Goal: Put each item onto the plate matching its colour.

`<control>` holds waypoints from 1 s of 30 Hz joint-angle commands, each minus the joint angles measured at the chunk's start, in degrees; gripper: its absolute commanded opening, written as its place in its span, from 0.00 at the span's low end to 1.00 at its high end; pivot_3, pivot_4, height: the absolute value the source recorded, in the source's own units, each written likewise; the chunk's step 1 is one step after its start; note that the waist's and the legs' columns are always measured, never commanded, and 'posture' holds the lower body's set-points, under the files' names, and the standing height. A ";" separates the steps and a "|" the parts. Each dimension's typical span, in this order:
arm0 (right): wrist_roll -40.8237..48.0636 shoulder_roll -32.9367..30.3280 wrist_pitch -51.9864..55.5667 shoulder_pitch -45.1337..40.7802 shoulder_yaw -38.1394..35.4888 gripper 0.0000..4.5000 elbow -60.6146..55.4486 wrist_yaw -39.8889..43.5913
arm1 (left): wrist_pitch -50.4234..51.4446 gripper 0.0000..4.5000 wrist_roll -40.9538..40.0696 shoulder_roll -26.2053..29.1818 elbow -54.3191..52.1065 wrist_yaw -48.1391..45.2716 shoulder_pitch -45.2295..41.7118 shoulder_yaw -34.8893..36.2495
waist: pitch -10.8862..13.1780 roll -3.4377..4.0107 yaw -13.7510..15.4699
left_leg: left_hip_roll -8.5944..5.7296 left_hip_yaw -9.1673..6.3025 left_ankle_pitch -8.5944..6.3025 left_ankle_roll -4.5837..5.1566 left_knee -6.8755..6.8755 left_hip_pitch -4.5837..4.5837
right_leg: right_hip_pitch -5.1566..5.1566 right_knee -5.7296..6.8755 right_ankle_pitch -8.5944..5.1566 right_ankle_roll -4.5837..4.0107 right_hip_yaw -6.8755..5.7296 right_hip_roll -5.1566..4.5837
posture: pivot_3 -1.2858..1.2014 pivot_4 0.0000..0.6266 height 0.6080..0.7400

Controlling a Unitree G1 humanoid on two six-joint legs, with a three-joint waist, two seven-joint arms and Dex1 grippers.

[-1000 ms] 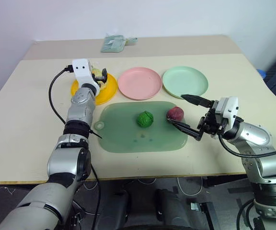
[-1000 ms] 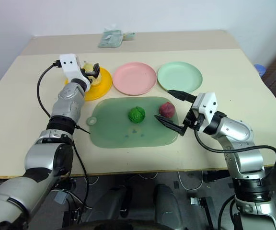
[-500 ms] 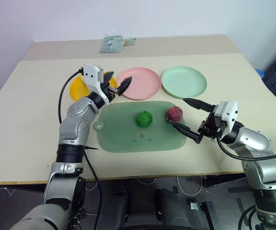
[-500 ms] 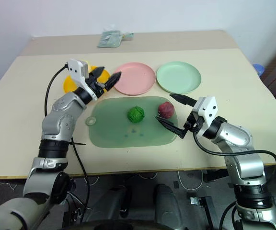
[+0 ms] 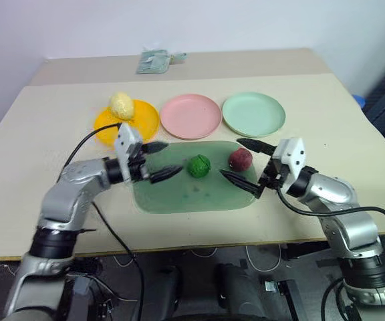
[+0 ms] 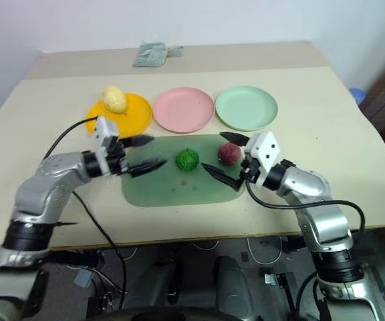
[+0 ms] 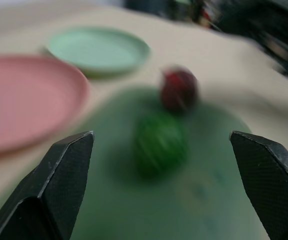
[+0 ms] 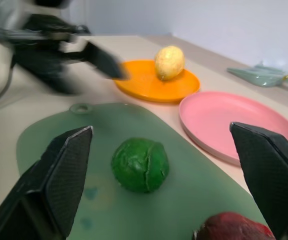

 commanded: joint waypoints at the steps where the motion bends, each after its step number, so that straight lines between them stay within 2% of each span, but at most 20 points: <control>1: -2.12 1.59 2.89 -3.41 2.77 1.00 1.41 -1.23 | -5.20 0.99 -2.38 4.15 -4.21 -7.14 5.15 5.61 | 0.00 0.00 0.31 | 0.00 0.00 0.00 0.00 0.00 -0.01 | -0.01 0.00 -0.01 -0.02 -0.01 0.00 | 0.52 0.24 1.00; 5: -3.44 2.99 6.86 -6.81 5.59 1.00 4.40 -1.09 | -11.13 0.99 -2.79 6.56 -3.62 -12.57 12.07 10.00 | 0.00 0.00 0.82 | -0.01 -0.01 -0.01 0.01 0.05 -0.03 | 0.06 -0.12 -0.11 -0.21 -0.04 -0.05 | 0.52 0.24 1.00; 10: -3.84 3.62 9.70 -8.73 7.44 1.00 6.40 0.37 | -14.69 0.99 -3.00 7.10 -3.13 -14.60 16.72 13.34 | 0.00 0.00 1.40 | 0.00 0.00 -0.01 0.02 0.04 -0.03 | 0.06 -0.16 -0.10 -0.23 -0.05 -0.04 | 0.52 0.24 1.00; 27: -9.31 7.83 8.41 -14.01 10.69 1.00 15.47 1.50 | -14.01 0.99 -4.86 5.28 -9.11 -8.59 21.28 14.25 | 0.00 0.00 1.10 | 0.01 0.01 -0.01 0.02 0.01 -0.03 | 0.02 -0.14 0.01 -0.05 -0.06 -0.01 | 0.52 0.24 1.00; 30: -9.69 8.39 8.15 -14.62 10.34 0.80 16.04 1.96 | -14.06 1.00 -4.95 5.16 -9.48 -7.69 21.56 14.29 | 0.00 0.00 1.14 | 0.02 0.01 -0.02 0.02 0.01 -0.03 | 0.02 -0.14 0.01 -0.05 -0.06 0.00 | 0.52 0.24 1.00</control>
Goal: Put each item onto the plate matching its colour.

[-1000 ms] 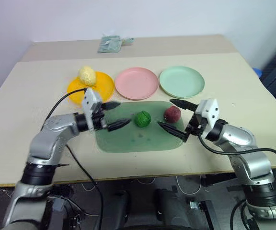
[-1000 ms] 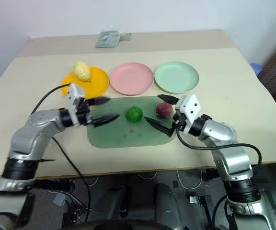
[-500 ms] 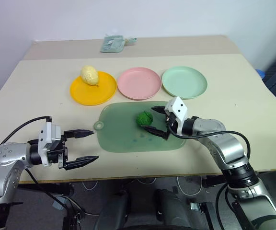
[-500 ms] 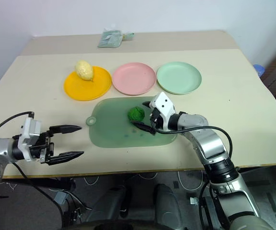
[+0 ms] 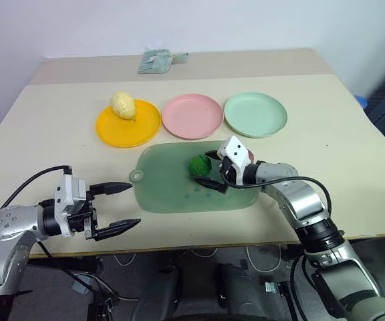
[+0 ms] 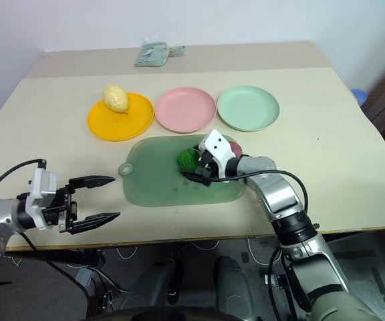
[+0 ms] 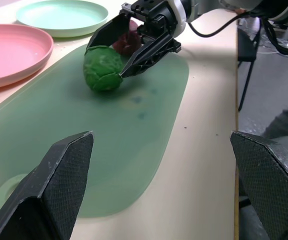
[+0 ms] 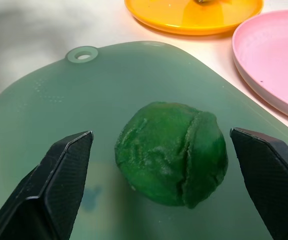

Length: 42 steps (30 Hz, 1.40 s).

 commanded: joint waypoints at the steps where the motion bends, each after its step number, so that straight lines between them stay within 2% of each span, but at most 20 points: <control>1: -0.09 0.62 -1.54 -1.69 -0.54 0.71 -0.61 0.86 | -0.41 1.00 -1.01 -0.11 -2.28 1.04 0.43 1.75 | 0.00 0.00 0.00 | 0.00 0.00 0.00 0.00 0.01 0.00 | 0.00 0.00 0.00 0.00 0.00 0.00 | 0.52 0.24 1.00; 4: -0.26 0.52 -1.56 -1.70 -0.57 0.40 -0.77 1.47 | -0.45 1.00 -0.98 -0.24 -2.62 1.63 0.59 1.50 | 0.00 0.00 -0.04 | 0.00 0.00 0.00 0.00 -0.01 0.00 | 0.00 0.00 0.00 0.00 0.00 0.00 | 0.52 0.24 1.00; 6: -0.24 0.22 -1.76 -1.39 -0.77 0.27 -1.57 1.79 | -0.43 1.00 -1.00 -0.40 -2.80 2.18 0.54 1.35 | 0.00 0.00 -0.04 | 0.00 0.00 0.00 0.00 -0.01 0.00 | 0.00 0.00 0.00 0.00 0.00 0.00 | 0.52 0.24 1.00; 9: 1.76 0.25 -1.44 -1.65 -2.44 0.27 -4.05 2.52 | -0.28 1.00 -1.15 -0.63 -2.88 2.79 0.35 1.35 | 0.00 0.01 -0.04 | 0.00 0.00 0.00 0.00 -0.01 0.00 | 0.00 0.00 0.00 0.00 0.00 0.00 | 0.52 0.24 1.00; 11: 6.91 1.26 1.41 -3.77 -6.26 0.27 -6.20 3.08 | -0.09 1.00 -1.34 -0.86 -2.90 3.38 -0.06 1.26 | 0.01 0.02 -0.03 | 0.00 0.00 0.00 0.00 -0.01 0.00 | -0.01 0.00 0.00 0.00 0.00 0.00 | 0.52 0.24 1.00; 15: 12.03 2.43 1.81 -13.44 -14.46 0.27 -0.05 0.82 | 0.20 1.00 -1.43 -1.54 -2.84 4.58 -1.35 0.46 | 0.05 0.08 -0.20 | 0.00 0.00 0.00 -0.01 0.01 0.00 | -0.01 0.00 0.03 -0.02 0.01 0.01 | 0.52 0.24 1.00; 17: 9.44 1.59 -2.40 -19.81 -16.86 0.27 9.70 -1.76 | 0.40 1.00 -1.33 -2.22 -2.88 5.37 -2.19 -0.17 | 0.04 0.07 -0.41 | 0.01 0.00 0.00 -0.01 -0.01 0.01 | -0.01 0.00 0.03 -0.02 -0.01 0.03 | 0.52 0.24 1.00; 19: 3.86 -0.40 -11.08 -26.44 -16.80 0.27 24.32 -4.45 | 0.48 1.00 -0.98 -3.10 -3.01 6.45 -3.18 -0.91 | 0.04 0.06 -0.54 | 0.00 0.00 0.00 -0.01 0.00 0.01 | 0.01 -0.01 0.03 -0.02 -0.05 0.03 | 0.52 0.24 1.00; 24: -3.61 -0.92 -28.39 -37.05 -16.13 0.27 55.58 -7.88 | 0.56 1.00 -0.21 -5.12 -3.00 9.64 -5.81 -2.16 | 0.01 0.01 -1.17 | -0.02 0.03 0.00 -0.01 -0.12 0.00 | 0.00 -0.08 0.04 -0.03 -0.08 0.00 | 0.52 0.24 1.00; 27: -6.17 0.66 -33.44 -40.00 -16.61 0.27 67.46 -11.23 | 0.54 1.00 0.45 -6.31 -2.46 11.61 -8.32 -3.10 | 0.02 0.04 -1.65 | -0.01 0.11 0.06 -0.10 -0.22 0.00 | -0.09 -0.07 0.04 -0.03 0.01 0.02 | 0.52 0.24 1.00; 31: -8.96 1.82 -35.08 -40.37 -16.97 0.27 74.01 -15.54 | 1.05 1.00 0.83 -7.22 -3.05 13.63 -10.06 -3.95 | 0.04 0.07 -2.48 | 0.02 0.14 0.10 -0.16 -0.26 -0.01 | -0.16 -0.01 0.05 -0.04 0.12 0.05 | 0.52 0.24 1.00; 34: -10.39 2.11 -34.81 -39.95 -17.30 0.52 75.51 -17.61 | 1.35 1.00 0.87 -7.22 -3.79 14.62 -10.04 -4.08 | 0.04 0.07 -2.64 | 0.01 0.14 0.10 -0.16 -0.26 -0.01 | -0.16 -0.01 0.05 -0.04 0.13 0.05 | 0.52 0.24 1.00; 38: -10.74 1.75 -35.67 -40.14 -18.42 0.96 75.14 -15.75 | 2.15 1.00 -0.02 -6.76 -4.92 15.36 -8.57 -3.16 | 0.05 0.08 -2.72 | 0.01 0.14 0.09 -0.14 -0.25 -0.01 | -0.16 0.01 0.05 -0.04 0.14 0.06 | 0.52 0.24 1.00; 42: -8.89 0.41 -36.92 -40.71 -21.15 0.98 73.21 -11.80 | 2.77 1.00 -0.15 -6.97 -5.22 15.65 -8.55 -3.96 | 0.05 0.09 -2.72 | 0.01 0.13 0.07 -0.11 -0.25 -0.01 | -0.17 0.02 0.05 -0.04 0.14 0.08 | 0.52 0.24 1.00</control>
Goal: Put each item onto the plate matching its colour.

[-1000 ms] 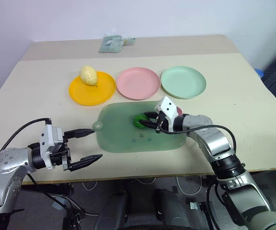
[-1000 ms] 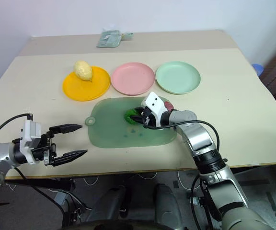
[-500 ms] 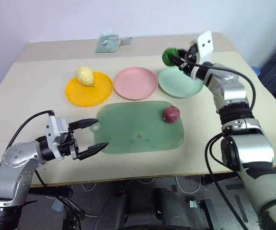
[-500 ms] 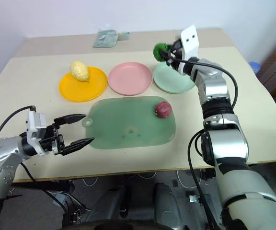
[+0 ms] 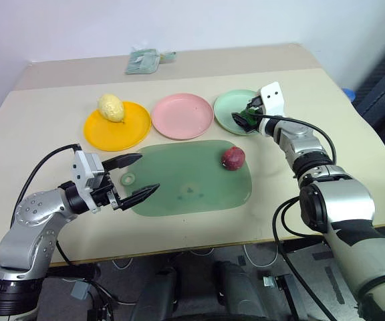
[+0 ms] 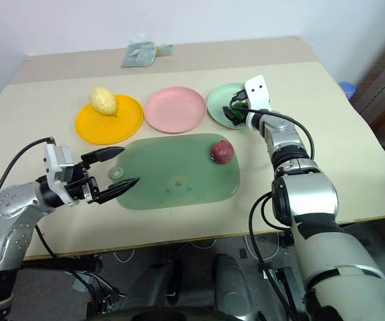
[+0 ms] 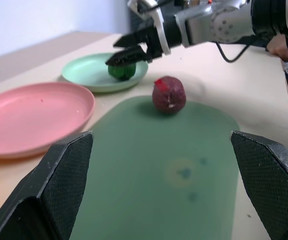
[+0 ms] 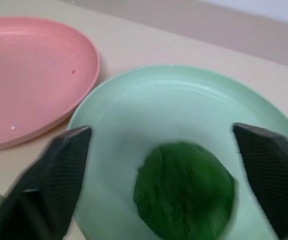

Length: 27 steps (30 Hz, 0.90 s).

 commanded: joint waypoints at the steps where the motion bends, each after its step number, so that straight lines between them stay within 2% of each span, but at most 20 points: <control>1: 2.81 -2.20 -2.47 -2.88 -3.27 0.98 -4.03 5.55 | 0.30 1.00 -0.72 -0.02 -2.13 0.35 -0.58 -0.01 | 0.00 0.00 0.07 | 0.00 0.00 -0.01 0.02 0.00 0.00 | 0.00 0.00 0.00 0.00 0.00 0.00 | 0.52 0.24 1.00; 5: 7.47 -4.25 1.65 1.28 -5.25 0.98 -13.85 17.51 | 0.36 1.00 -0.22 -0.53 -0.97 -0.36 -2.10 -2.12 | 0.02 0.03 0.31 | -0.03 0.00 -0.04 0.07 0.08 -0.01 | 0.04 0.00 0.01 0.02 -0.01 -0.01 | 0.52 0.24 1.00; 8: 13.10 -5.69 13.99 10.97 -4.60 0.98 -33.75 24.35 | 0.33 1.00 -0.19 -0.72 0.50 -1.07 -3.32 -2.97 | -0.01 0.00 0.64 | -0.01 -0.06 -0.06 0.10 0.10 -0.01 | 0.07 0.02 0.01 0.02 -0.05 0.00 | 0.52 0.24 1.00; 13: 20.67 -9.01 34.09 28.06 -3.72 0.98 -64.55 24.71 | 0.26 1.00 -0.28 -0.88 2.80 -2.41 -5.75 -4.17 | 0.03 0.10 1.50 | -0.01 -0.03 -0.07 0.11 0.15 -0.01 | 0.03 0.09 0.01 0.02 -0.01 -0.02 | 0.52 0.24 1.00; 15: 23.60 -9.99 40.83 34.37 -3.62 0.98 -73.46 23.92 | 0.28 1.00 -0.47 -1.10 3.98 -3.25 -7.04 -4.64 | 0.03 0.10 1.76 | -0.01 -0.03 -0.07 0.11 0.15 -0.01 | 0.01 0.13 0.00 0.01 0.00 -0.04 | 0.52 0.24 1.00; 21: 26.06 -10.20 50.50 42.46 -1.91 0.98 -82.80 20.51 | -0.47 1.00 -0.12 -1.26 6.20 -5.32 -8.50 -5.14 | 0.02 0.08 1.77 | 0.00 -0.02 -0.07 0.12 0.21 -0.01 | 0.05 0.11 0.00 0.02 0.00 -0.05 | 0.52 0.24 1.00; 27: 23.66 -8.15 48.88 43.25 1.40 0.98 -79.28 18.63 | -0.55 1.00 -0.56 -0.78 5.43 -6.35 -6.86 -4.24 | 0.01 0.07 1.84 | 0.00 -0.02 -0.07 0.12 0.23 -0.02 | 0.06 0.09 0.01 0.02 -0.02 -0.07 | 0.52 0.24 1.00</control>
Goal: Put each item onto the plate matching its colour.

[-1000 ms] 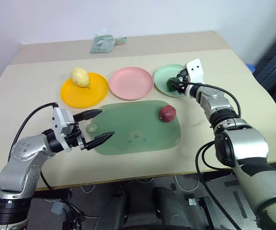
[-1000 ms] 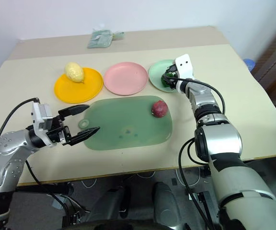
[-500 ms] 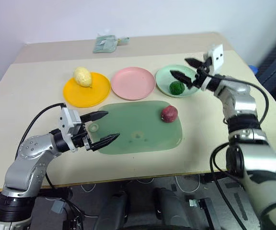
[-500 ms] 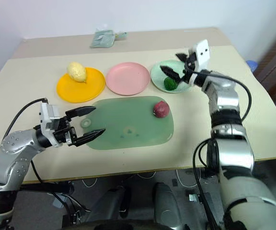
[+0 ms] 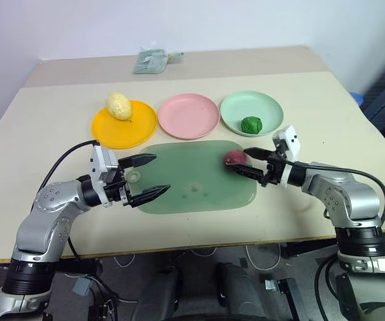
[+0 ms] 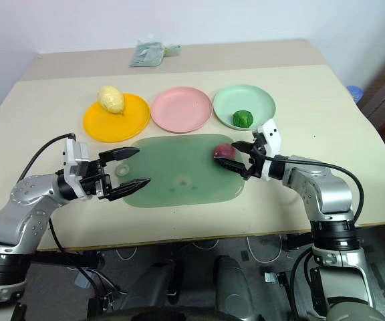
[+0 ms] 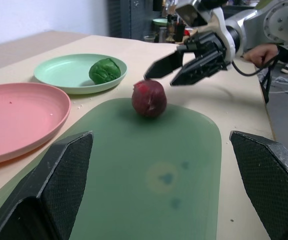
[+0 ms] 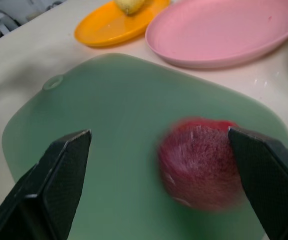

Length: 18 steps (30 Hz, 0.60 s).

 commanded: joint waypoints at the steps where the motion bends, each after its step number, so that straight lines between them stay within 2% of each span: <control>1: -1.89 1.36 -3.38 -0.70 2.20 0.98 2.34 -1.24 | -0.28 1.00 -0.83 0.94 -1.97 -0.90 1.40 1.61 | 0.00 -0.01 -0.12 | 0.00 0.00 0.00 0.00 0.00 0.00 | 0.00 0.00 0.00 0.00 0.00 0.00 | 0.52 0.24 1.00; 12: -4.90 4.11 -9.47 -5.55 4.59 0.98 9.94 -2.35 | 0.14 1.00 -1.37 1.77 -6.57 1.31 6.54 3.63 | 0.00 -0.01 -0.02 | 0.00 0.00 0.00 0.00 0.00 0.00 | 0.01 -0.02 0.00 0.00 -0.01 0.01 | 0.52 0.24 1.00; 15: -4.64 4.67 -10.06 -6.14 4.70 0.80 10.03 -2.13 | 0.22 1.00 -1.43 1.82 -7.17 1.66 7.37 4.04 | 0.00 -0.01 -0.04 | 0.00 0.00 0.00 0.00 -0.01 0.00 | 0.01 -0.02 0.00 0.00 -0.01 0.01 | 0.52 0.24 1.00; 16: -4.50 4.81 -10.02 -6.24 4.80 0.71 9.79 -1.96 | 0.26 1.00 -1.46 1.82 -7.30 1.79 7.52 4.11 | 0.00 -0.01 -0.02 | 0.00 0.00 0.00 0.00 -0.01 0.00 | 0.01 -0.02 0.00 0.00 -0.01 0.01 | 0.52 0.24 1.00; 18: -4.30 5.01 -9.87 -6.40 5.00 0.71 9.27 -1.64 | 0.25 1.00 -1.47 1.84 -7.47 2.02 7.75 4.18 | 0.00 -0.01 0.00 | 0.00 0.00 0.00 0.00 0.01 0.00 | 0.02 -0.02 0.00 0.00 -0.01 0.01 | 0.52 0.24 1.00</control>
